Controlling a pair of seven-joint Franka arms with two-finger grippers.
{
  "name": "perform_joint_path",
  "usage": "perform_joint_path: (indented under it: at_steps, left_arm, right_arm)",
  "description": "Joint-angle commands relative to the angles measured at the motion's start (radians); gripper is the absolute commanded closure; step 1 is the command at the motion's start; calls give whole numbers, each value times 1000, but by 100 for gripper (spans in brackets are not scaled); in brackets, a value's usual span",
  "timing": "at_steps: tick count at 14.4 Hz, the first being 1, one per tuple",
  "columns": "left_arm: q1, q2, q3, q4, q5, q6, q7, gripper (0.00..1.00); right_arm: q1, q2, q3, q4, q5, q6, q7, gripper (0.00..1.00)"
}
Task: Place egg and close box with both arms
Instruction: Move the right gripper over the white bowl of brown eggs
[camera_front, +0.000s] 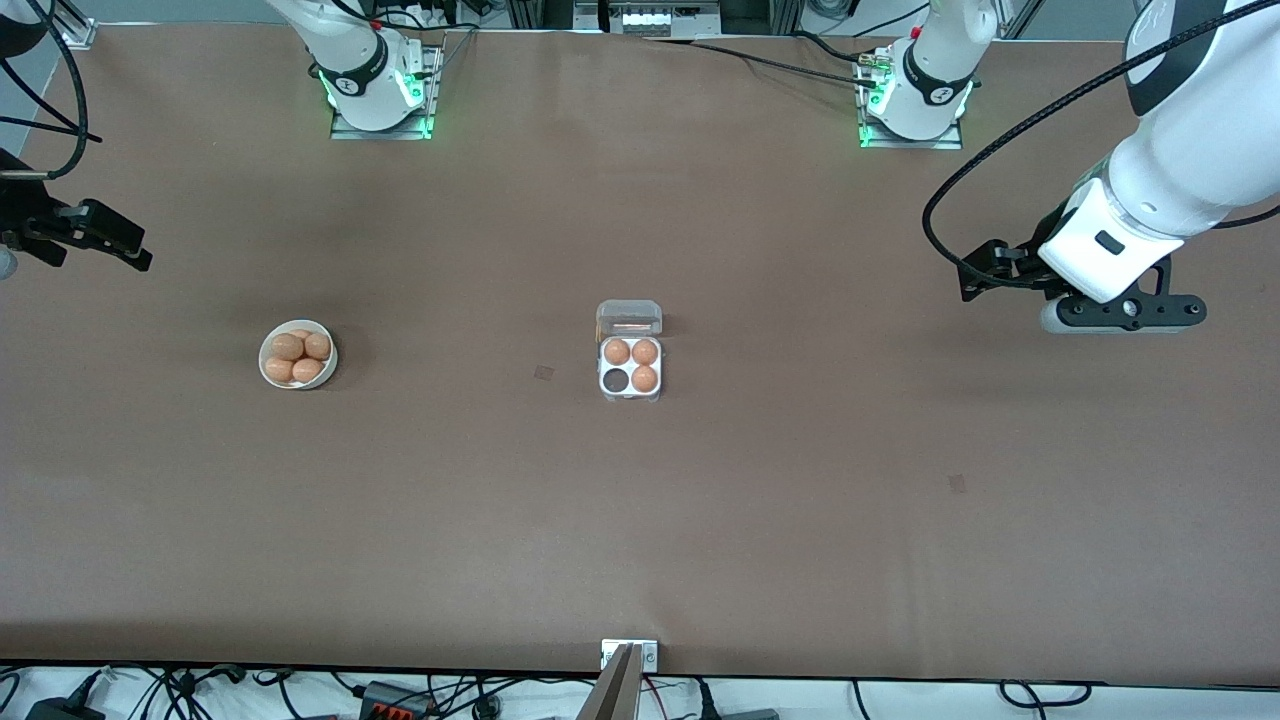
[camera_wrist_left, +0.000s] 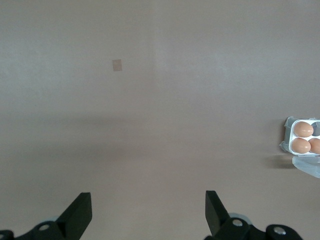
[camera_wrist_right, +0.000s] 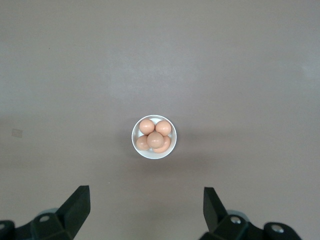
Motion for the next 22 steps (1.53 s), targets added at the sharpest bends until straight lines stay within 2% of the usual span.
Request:
perform_joint_path:
  at_steps: [1, 5, 10, 15, 18, 22]
  left_arm:
    - [2, 8, -1, 28, 11, -26, 2, 0]
    - [2, 8, -1, 26, 11, -26, 2, 0]
    - [2, 9, -1, 28, 11, -26, 0, 0]
    - [2, 8, -3, 28, 11, -26, 0, 0]
    - [2, 8, -3, 26, 11, -26, 0, 0]
    - [2, 8, -1, 28, 11, -28, 0, 0]
  right_arm:
    - [-16, -25, 15, 0, -3, -20, 7, 0]
    - [-16, -13, 14, 5, -3, -12, 5, 0]
    - [-15, 82, 17, 8, 0, 11, 5, 0]
    - [-26, 240, 14, 2, -5, 54, 14, 0]
    - [-24, 351, 12, -1, 1, 34, 17, 0]
    - [-26, 467, 13, 0, 3, 89, 5, 0]
